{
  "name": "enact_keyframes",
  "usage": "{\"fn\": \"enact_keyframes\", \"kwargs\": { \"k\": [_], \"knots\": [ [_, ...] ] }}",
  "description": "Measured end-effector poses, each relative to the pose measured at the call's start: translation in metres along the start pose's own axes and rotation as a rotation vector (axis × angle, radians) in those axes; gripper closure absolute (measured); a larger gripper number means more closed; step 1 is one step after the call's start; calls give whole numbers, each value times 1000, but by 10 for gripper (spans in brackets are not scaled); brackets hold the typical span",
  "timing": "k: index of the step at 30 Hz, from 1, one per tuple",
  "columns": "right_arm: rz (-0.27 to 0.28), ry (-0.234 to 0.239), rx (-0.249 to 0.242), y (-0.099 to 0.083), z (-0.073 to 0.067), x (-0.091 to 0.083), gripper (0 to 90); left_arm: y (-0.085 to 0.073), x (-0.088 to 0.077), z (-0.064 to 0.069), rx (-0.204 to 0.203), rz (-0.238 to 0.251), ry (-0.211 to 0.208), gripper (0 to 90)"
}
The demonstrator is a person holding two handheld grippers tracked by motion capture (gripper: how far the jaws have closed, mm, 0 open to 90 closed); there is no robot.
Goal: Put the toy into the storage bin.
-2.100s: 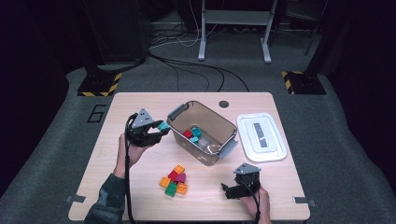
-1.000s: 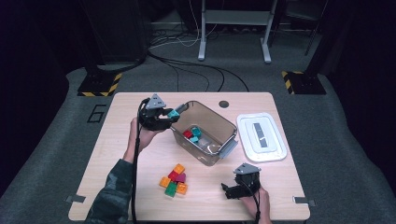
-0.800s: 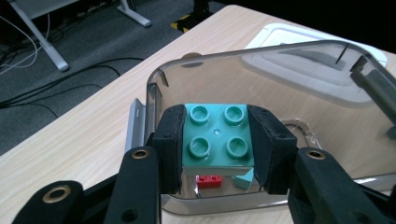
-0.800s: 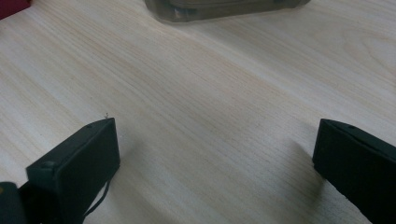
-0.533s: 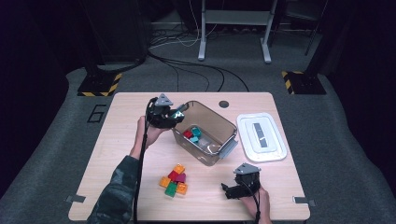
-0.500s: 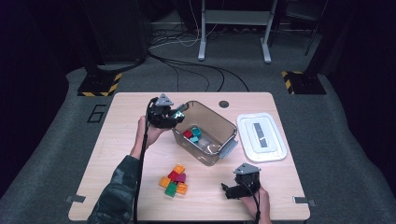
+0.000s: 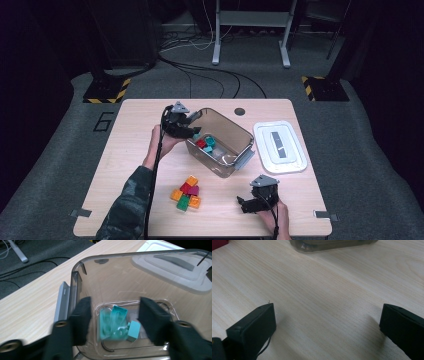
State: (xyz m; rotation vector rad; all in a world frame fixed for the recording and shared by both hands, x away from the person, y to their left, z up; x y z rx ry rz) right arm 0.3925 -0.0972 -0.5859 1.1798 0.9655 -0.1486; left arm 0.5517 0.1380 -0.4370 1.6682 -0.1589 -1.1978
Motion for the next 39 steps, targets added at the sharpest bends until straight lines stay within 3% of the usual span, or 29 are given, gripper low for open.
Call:
{"fn": "enact_keyframes", "kwargs": {
  "k": [3, 8, 13, 24, 39],
  "knots": [
    [0, 0, 0, 0, 0, 0, 0, 0, -4, 0, -3, 6, 2, 278],
    [0, 0, 0, 0, 0, 0, 0, 1, -19, 3, -5, 36, 8, 171],
    [0, 0, 0, 0, 0, 0, 0, -2, -34, 8, 8, 53, 20, 152],
    [0, 0, 0, 0, 0, 0, 0, -27, -58, 13, 14, 70, 44, 145],
    [0, 0, 0, 0, 0, 0, 0, -65, -70, 14, -7, 62, 66, 144]
  ]
}}
Point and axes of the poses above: each handheld gripper's, and its own axes: x roughly forward along the jaws, y roughly out of its top, z roughly to its right, the point moved 8 cm from there along x, roughly forward along the jaws, and after that the axes turned 4 degrees about -y, right-handed, at the moved point
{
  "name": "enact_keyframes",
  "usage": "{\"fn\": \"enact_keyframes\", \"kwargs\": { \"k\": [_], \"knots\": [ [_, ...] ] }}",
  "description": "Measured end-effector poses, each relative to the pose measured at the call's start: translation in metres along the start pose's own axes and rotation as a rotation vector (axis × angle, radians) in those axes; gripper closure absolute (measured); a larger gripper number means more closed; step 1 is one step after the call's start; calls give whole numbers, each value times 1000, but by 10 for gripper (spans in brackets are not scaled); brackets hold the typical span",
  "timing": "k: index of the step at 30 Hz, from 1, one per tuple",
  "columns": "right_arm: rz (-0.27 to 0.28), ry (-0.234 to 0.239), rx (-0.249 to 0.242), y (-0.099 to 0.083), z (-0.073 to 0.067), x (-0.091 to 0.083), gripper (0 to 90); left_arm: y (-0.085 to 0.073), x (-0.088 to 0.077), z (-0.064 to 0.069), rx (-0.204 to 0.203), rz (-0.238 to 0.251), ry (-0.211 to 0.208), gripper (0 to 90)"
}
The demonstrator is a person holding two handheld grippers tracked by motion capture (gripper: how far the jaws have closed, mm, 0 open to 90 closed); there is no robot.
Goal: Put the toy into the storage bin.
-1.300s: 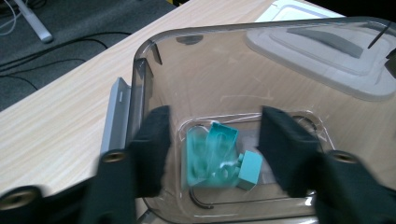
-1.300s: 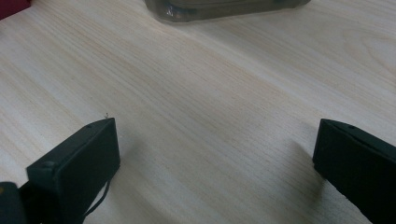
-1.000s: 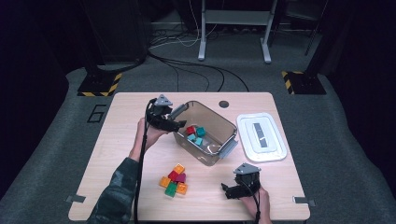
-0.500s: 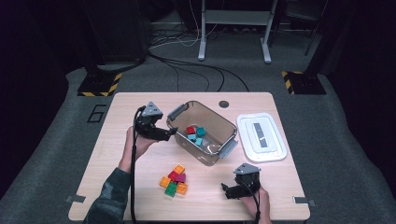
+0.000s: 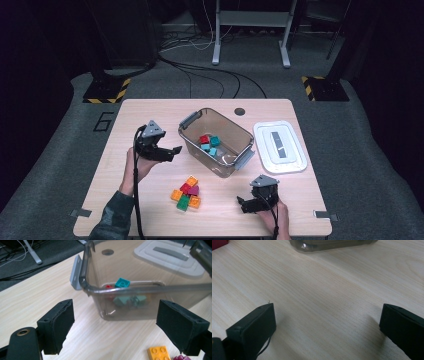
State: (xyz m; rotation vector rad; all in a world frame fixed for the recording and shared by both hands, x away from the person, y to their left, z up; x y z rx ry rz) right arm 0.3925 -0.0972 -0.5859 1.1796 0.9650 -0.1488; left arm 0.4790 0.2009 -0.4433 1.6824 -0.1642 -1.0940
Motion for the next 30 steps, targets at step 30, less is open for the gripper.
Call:
{"fn": "enact_keyframes", "kwargs": {
  "k": [30],
  "knots": [
    [0, -1, 0, 0, 0, 0, 0, -76, 0, 27, -45, -44, 4, 108]
  ]
}}
Point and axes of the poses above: each handheld gripper's, and its own axes: x roughly forward along the jaws, y roughly out of its top, z roughly to its right, the point moved 8 cm from there along x, roughly forward along the jaws, and after that the axes turned 4 degrees about -y, right-handed, at the moved point
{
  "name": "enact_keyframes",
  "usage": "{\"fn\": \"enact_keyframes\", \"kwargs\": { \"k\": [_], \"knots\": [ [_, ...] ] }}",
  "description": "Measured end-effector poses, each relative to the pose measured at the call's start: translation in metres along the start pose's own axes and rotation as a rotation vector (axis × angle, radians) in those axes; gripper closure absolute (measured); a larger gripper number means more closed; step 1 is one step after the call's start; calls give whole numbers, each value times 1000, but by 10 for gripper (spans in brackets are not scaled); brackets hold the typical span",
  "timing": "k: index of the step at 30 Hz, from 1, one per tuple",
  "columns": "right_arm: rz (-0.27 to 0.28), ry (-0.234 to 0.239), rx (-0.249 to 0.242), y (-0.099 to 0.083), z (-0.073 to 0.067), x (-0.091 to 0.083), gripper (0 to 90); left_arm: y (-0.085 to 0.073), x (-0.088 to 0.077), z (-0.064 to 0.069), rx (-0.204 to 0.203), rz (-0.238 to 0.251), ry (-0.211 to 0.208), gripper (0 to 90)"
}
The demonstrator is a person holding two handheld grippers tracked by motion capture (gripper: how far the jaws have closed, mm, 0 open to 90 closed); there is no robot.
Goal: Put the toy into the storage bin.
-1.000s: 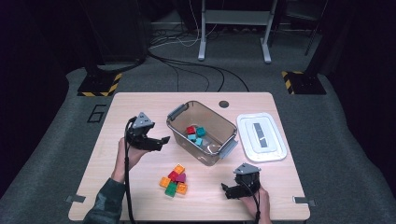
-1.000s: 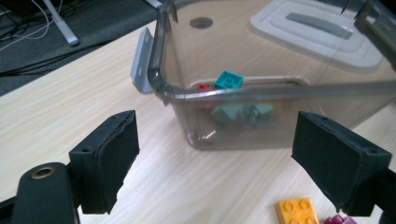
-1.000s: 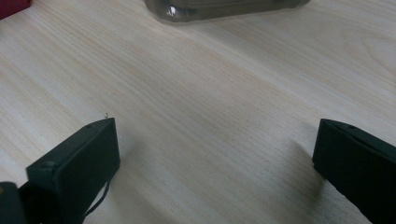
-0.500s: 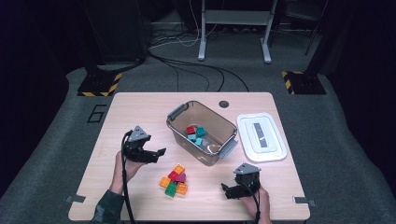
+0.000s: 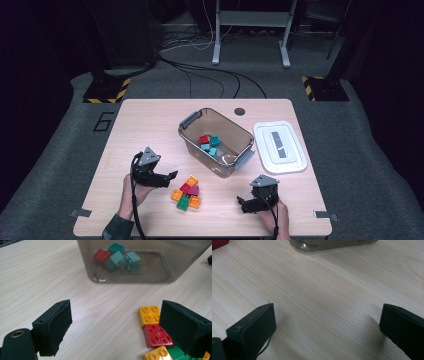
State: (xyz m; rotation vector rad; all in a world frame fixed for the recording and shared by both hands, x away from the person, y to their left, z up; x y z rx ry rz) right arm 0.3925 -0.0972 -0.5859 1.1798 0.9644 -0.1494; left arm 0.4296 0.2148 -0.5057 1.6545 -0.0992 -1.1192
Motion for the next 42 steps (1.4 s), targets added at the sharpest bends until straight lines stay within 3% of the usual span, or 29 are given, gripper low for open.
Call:
{"fn": "enact_keyframes", "kwargs": {
  "k": [17, 20, 28, 34, 42],
  "knots": [
    [0, 1, 0, 0, 0, 0, 0, -38, 11, 21, -38, -30, -27, 94],
    [0, 0, 0, 0, 0, 0, 0, -44, 14, 25, -26, -53, -35, 94],
    [0, 0, 0, 0, 0, 0, 0, -59, 22, 30, -48, -80, -49, 93],
    [0, 0, 0, 0, 0, 0, 0, -63, 22, 26, -79, -72, -46, 94],
    [0, 0, 1, 0, 0, 0, 0, -66, 18, 10, -94, -72, -21, 94]
  ]
}}
Point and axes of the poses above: each handheld gripper's, and its own axes: x roughly forward along the jaws, y roughly out of its top, z roughly to its right, the point moved 8 cm from there along x, roughly forward along the jaws, and after that the axes turned 4 degrees about -y, right-handed, at the moved point
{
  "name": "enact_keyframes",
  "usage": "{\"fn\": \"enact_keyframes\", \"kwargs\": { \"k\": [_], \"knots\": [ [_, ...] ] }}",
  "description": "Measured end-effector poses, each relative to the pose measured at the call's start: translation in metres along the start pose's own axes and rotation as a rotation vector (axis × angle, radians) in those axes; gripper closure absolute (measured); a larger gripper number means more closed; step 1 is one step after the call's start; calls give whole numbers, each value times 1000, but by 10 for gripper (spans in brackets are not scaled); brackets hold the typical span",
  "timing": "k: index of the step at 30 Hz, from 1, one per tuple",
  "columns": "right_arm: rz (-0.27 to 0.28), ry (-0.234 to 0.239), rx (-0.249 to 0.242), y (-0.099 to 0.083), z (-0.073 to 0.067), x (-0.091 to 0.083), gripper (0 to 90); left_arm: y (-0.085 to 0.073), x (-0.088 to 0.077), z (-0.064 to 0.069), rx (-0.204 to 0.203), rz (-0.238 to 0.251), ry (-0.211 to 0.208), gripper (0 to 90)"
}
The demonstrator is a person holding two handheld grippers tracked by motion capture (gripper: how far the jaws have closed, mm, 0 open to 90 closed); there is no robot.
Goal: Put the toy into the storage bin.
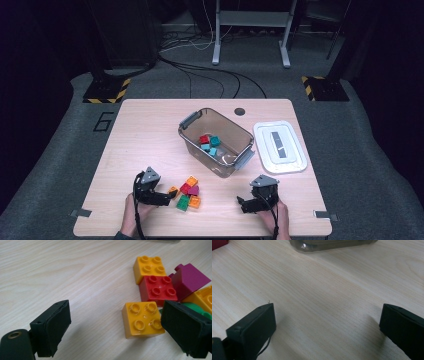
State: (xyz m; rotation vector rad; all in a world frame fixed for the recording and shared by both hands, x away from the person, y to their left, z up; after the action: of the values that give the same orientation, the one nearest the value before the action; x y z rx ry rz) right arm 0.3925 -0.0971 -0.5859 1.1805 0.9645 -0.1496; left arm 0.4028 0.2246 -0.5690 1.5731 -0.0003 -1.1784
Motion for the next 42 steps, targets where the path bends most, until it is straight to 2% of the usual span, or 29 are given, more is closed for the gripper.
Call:
{"fn": "enact_keyframes", "kwargs": {
  "k": [3, 4, 6, 12, 17, 20, 22, 24, 26, 27, 30, 34, 36, 42],
  "knots": [
    [0, 0, 0, 0, 0, 0, 0, 0, -1, -6, -20, 8, 19, 93],
    [0, 0, -1, 0, 0, 0, 0, 0, -3, -8, -10, -7, 22, 94],
    [0, 0, 0, 0, 0, 0, 0, 1, -5, -8, -14, -2, 33, 97],
    [0, 0, -1, 0, 0, 0, 0, 1, -5, 2, -2, 14, -1, 74],
    [0, 0, 0, 0, 0, 0, 0, -2, 1, 6, -6, -7, -14, 43],
    [0, 0, 0, 0, 0, 0, 0, -6, 4, 7, 14, -42, -5, 34],
    [0, 0, 0, 0, 0, 0, 0, -7, 5, 8, 10, -43, -10, 38],
    [0, 0, 0, 0, 0, 0, 0, -8, 5, 10, 18, -36, -24, 99],
    [0, 0, 0, 0, 0, 0, 0, -10, 4, 13, 32, -46, -42, 212],
    [0, 0, 0, 0, 0, 0, 0, -9, 4, 14, 40, -38, -39, 284],
    [0, 0, 0, 0, 0, 0, 0, -9, 3, 15, 49, -30, -43, 422],
    [0, 0, 0, 0, 0, 0, 0, -10, 3, 15, 69, -16, -33, 554],
    [0, 0, 0, 0, 0, 0, 0, -10, 3, 14, 72, -5, -35, 582],
    [0, 0, 0, 0, 0, 0, 0, -10, 2, 13, 65, 8, -38, 587]
  ]
}}
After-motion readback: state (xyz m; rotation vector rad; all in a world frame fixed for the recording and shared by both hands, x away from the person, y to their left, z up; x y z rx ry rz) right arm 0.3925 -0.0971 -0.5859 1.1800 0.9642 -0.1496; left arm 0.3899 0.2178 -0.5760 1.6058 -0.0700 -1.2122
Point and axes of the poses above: each handheld gripper's, and its own axes: x roughly forward along the jaws, y roughly out of its top, z roughly to its right, the point moved 8 cm from there along x, roughly forward along the jaws, and after that the axes turned 4 degrees about -y, right-handed, at the moved point
